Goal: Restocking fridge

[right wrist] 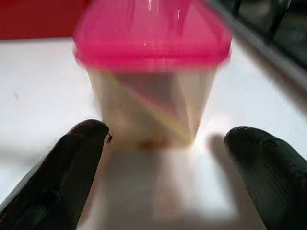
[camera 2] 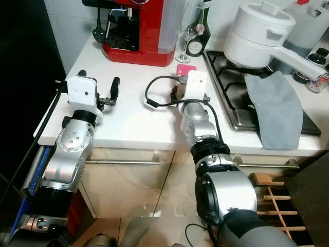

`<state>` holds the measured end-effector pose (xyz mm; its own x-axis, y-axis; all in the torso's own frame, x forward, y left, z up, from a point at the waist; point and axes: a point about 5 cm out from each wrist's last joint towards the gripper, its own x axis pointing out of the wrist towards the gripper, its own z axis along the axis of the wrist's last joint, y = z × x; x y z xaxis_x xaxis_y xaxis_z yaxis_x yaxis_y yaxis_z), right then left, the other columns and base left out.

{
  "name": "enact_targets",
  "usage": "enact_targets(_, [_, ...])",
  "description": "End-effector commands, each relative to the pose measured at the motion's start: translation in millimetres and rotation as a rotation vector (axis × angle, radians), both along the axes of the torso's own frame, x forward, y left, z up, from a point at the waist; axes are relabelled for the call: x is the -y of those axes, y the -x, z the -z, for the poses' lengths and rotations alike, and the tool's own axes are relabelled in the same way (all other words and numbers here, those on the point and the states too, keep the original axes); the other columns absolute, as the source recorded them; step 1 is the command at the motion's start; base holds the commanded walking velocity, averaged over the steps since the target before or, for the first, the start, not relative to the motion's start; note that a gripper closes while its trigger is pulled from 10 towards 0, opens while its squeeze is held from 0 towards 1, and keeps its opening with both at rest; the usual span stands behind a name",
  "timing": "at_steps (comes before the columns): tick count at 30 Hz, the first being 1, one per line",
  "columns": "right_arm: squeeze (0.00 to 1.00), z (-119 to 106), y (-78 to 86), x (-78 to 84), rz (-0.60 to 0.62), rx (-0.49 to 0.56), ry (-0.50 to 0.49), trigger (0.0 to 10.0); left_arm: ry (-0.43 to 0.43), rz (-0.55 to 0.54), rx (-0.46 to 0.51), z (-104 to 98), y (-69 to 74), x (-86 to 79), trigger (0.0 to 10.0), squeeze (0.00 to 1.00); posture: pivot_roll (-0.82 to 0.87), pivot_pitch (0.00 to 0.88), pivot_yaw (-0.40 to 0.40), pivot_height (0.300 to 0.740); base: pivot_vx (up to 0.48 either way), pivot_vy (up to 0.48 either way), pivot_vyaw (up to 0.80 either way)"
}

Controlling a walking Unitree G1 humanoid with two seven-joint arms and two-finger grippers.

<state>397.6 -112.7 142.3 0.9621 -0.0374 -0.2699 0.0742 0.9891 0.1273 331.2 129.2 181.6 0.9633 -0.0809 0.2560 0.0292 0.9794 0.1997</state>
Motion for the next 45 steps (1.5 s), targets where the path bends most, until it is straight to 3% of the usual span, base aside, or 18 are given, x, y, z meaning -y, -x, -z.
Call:
enact_targets(1, [0.00,-2.2,-1.9,0.8,-0.005,-0.010,-0.019,10.0,-0.010,0.014,-0.001,-2.3,-0.5,2.9,10.0,0.00,0.10,0.000,-0.105,0.740,0.000,0.000,0.00])
enact_targets(2, [0.00,-1.0,-1.6,-0.1,-0.010,-0.018,-0.021,10.0,-0.011,0.014,-0.002,-2.3,-0.4,3.0,10.0,0.00,0.10,0.000,-0.105,0.740,0.000,0.000,0.00])
enact_targets(3, [0.00,-0.1,-1.3,-1.0,-0.011,-0.022,-0.037,7.5,-0.012,0.015,-0.002,-2.4,-0.1,3.2,10.0,0.00,0.11,0.000,-0.105,0.740,0.000,0.000,0.00])
enact_targets(4, [0.00,-0.2,-1.4,-1.9,-0.018,-0.018,-0.041,0.2,-0.013,0.015,-0.002,-2.7,0.1,3.4,10.0,0.00,0.11,0.000,-0.105,0.740,0.000,0.000,0.00])
enact_targets(5, [0.00,-0.5,-1.6,-2.6,-0.028,-0.014,-0.047,0.0,-0.015,0.016,-0.002,-3.0,0.4,3.4,10.0,0.00,0.11,0.000,-0.107,0.740,0.000,0.000,0.00])
enact_targets(7, [0.00,-1.0,-2.0,-2.0,-0.034,-0.006,-0.054,0.0,-0.017,0.014,-0.002,-3.3,0.8,2.8,10.0,0.00,0.12,0.000,-0.108,0.740,0.000,0.000,0.00])
enact_targets(8, [0.13,-1.8,-2.5,-0.1,-0.033,0.002,-0.057,0.0,-0.020,0.012,-0.004,-3.2,1.2,1.7,10.0,0.00,0.12,0.000,-0.108,0.740,0.000,0.000,0.00])
enact_targets(9, [0.13,-2.3,-2.8,1.0,-0.030,0.006,-0.057,0.0,-0.021,0.010,-0.005,-3.0,1.4,1.2,10.0,0.00,0.12,0.000,-0.108,0.740,0.000,0.000,0.00])
enact_targets(11, [0.42,-3.0,-3.3,3.7,-0.028,0.015,-0.051,0.0,-0.023,0.007,-0.008,-2.3,1.6,0.0,10.0,0.00,0.12,0.000,-0.108,0.740,0.000,0.000,0.00])
enact_targets(20, [0.72,-13.3,-6.7,7.9,-0.040,0.087,-0.008,0.0,-0.024,0.006,-0.010,-2.8,0.9,0.5,10.0,0.00,0.12,0.000,-0.108,0.740,0.000,0.000,0.00])
enact_targets(22, [0.99,-28.0,-10.2,10.0,-0.043,0.176,0.058,0.0,-0.024,0.004,-0.009,-3.3,0.6,0.4,10.0,0.00,0.12,0.000,-0.109,0.740,0.000,0.000,0.00])
enact_targets(30, [0.98,-55.3,-11.7,7.9,-0.068,0.381,0.173,0.0,-0.023,-0.002,-0.012,-2.5,0.3,-0.9,10.0,0.00,0.11,0.000,-0.108,0.740,0.000,0.000,0.00])
enact_targets(40, [1.00,-40.4,-7.0,16.2,-0.033,0.358,0.137,0.0,-0.025,0.010,-0.008,-4.0,-2.6,1.3,10.0,0.00,0.10,0.000,-0.100,0.740,0.000,0.000,0.00])
enact_targets(41, [1.00,-40.3,-7.0,18.9,-0.014,0.356,0.114,0.3,-0.026,0.010,-0.006,-4.5,-2.8,1.0,10.0,0.00,0.10,0.000,-0.100,0.740,0.000,0.000,0.00])
enact_targets(42, [1.00,-40.4,-6.9,19.4,-0.011,0.358,0.101,4.1,-0.026,0.010,-0.006,-4.4,-2.9,0.8,10.0,0.00,0.10,0.000,-0.100,0.740,0.000,0.000,0.00])
enact_targets(43, [1.00,-40.4,-6.9,19.4,-0.011,0.358,0.101,4.1,-0.026,0.010,-0.006,-4.4,-2.9,0.8,10.0,0.00,0.10,0.000,-0.100,0.740,0.000,0.000,0.00])
enact_targets(44, [1.00,-39.8,-6.9,19.4,-0.011,0.354,0.088,9.3,-0.026,0.010,-0.007,-3.8,-2.6,0.8,10.0,0.00,0.10,0.000,-0.100,0.740,0.000,0.000,0.00])
enact_targets(45, [1.00,-39.2,-6.6,19.7,-0.001,0.353,0.062,10.0,-0.027,0.014,-0.013,-2.0,-1.8,1.5,10.0,0.00,0.10,0.000,-0.100,0.740,0.000,0.000,0.00])
